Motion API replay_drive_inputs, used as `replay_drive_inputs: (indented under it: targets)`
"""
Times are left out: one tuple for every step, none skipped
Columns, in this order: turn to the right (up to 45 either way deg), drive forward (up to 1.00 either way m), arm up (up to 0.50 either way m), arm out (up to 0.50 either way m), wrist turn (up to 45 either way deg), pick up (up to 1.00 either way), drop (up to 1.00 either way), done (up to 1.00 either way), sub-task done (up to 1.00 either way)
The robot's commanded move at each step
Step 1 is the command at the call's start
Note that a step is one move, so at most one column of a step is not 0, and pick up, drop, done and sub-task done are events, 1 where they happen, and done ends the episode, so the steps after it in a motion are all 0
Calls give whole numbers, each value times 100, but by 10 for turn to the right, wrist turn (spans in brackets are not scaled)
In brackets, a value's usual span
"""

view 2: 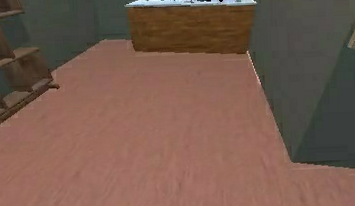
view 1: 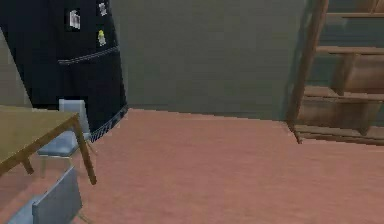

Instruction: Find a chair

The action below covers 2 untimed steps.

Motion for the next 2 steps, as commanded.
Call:
replay_drive_inputs:
  targets:
    - [-330,0,0,0,0,0,0,0,0]
    - [0,10,0,0,0,0,0,0,0]
